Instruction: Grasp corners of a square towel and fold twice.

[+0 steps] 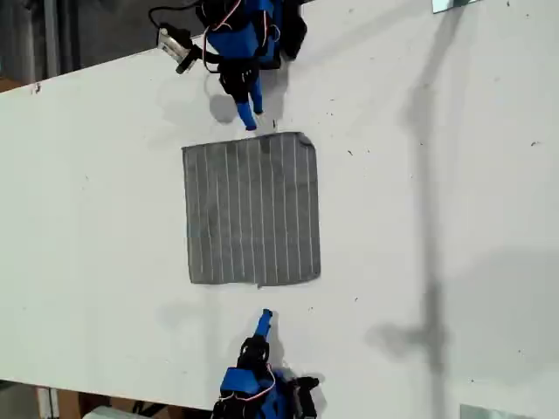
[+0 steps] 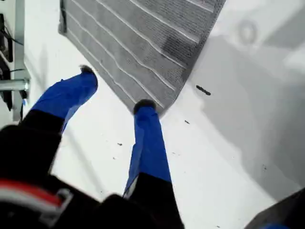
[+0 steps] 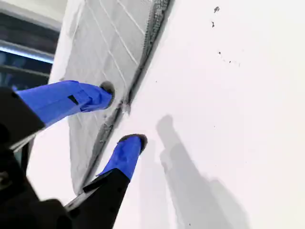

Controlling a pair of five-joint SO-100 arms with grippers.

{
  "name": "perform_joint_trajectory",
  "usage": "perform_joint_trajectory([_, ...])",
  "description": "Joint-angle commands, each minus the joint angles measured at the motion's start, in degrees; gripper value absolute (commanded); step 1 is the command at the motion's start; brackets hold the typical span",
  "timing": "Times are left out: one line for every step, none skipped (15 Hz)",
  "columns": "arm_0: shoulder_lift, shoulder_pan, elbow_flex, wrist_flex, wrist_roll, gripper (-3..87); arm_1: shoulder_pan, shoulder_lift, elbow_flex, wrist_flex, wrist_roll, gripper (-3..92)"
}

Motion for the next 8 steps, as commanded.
perform_joint_trajectory([0.4,-7.9,-0.3,0.9,-31.6,0.0,-5.7,0.1,0.9,-0.6,-7.1,12.8])
perform_joint_trajectory([0.4,-7.7,-0.3,1.0,-32.8,6.2,-5.4,0.1,0.9,-0.7,-7.1,13.7])
perform_joint_trajectory([0.4,-7.6,-0.3,1.0,-33.4,9.8,-5.3,0.1,1.0,-0.8,-7.1,16.9])
perform_joint_trajectory([0.4,-7.3,-0.3,1.0,-33.7,10.1,-5.1,0.1,1.1,-0.9,-7.2,19.2])
perform_joint_trajectory([0.4,-6.5,-0.3,1.0,-34.5,11.2,-5.1,0.1,1.2,-1.1,-7.1,18.9])
perform_joint_trajectory([0.4,-5.6,-0.2,1.0,-35.5,13.2,-4.8,0.1,1.4,-1.1,-7.1,18.5])
perform_joint_trajectory([0.4,-5.4,-0.2,1.0,-36.2,15.3,-4.7,0.1,1.6,-1.5,-7.1,22.2])
perform_joint_trajectory([0.4,-5.4,-0.1,0.8,-35.5,16.1,-4.6,0.1,0.7,-3.3,-10.9,28.7])
